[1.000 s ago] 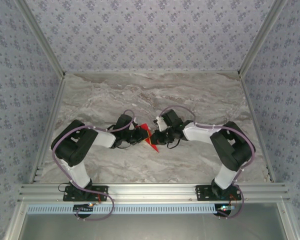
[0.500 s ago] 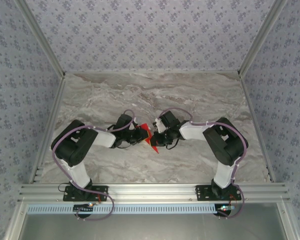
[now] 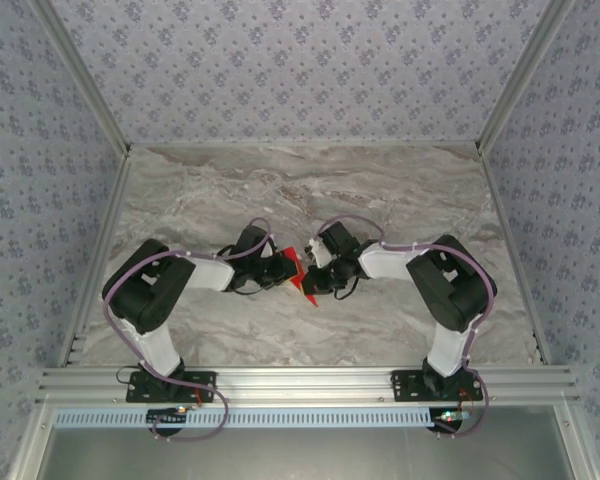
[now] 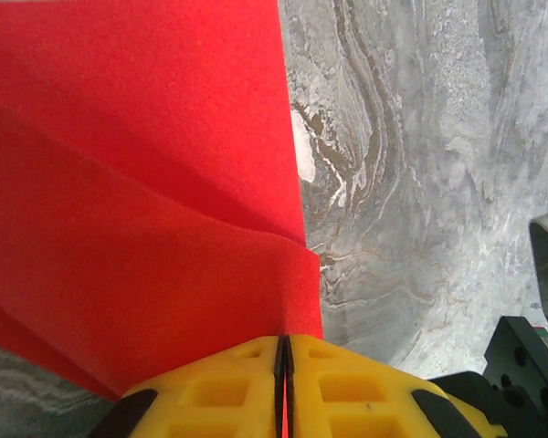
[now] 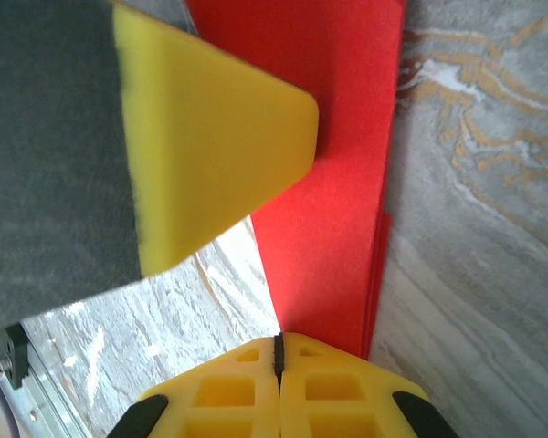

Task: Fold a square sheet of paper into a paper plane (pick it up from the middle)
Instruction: Fold the wing for the fifth time at the center of the table.

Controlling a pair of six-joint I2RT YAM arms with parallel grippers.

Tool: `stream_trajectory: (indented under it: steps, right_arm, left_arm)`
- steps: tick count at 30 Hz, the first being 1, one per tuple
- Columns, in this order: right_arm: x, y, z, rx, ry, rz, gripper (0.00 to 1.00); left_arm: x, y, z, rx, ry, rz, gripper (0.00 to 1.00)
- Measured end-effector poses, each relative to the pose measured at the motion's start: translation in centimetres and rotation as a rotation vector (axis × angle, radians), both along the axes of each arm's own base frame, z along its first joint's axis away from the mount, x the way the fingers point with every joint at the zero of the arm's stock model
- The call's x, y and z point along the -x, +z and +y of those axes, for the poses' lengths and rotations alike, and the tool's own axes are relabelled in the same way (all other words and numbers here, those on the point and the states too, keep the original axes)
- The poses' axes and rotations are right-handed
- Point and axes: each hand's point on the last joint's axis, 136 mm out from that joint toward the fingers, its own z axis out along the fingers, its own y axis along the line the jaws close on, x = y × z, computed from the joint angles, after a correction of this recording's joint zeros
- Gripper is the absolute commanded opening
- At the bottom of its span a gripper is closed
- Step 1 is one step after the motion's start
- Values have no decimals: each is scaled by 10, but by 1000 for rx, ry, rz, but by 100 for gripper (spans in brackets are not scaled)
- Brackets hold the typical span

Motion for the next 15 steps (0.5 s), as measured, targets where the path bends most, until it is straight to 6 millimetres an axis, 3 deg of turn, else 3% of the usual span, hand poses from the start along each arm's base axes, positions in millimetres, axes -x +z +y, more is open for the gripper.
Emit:
stream_trajectory:
  steps: [15]
  right_arm:
    - [27, -3, -21, 35, 57, 9, 6]
  left_arm:
    - [0, -1, 0, -31, 0, 14, 10]
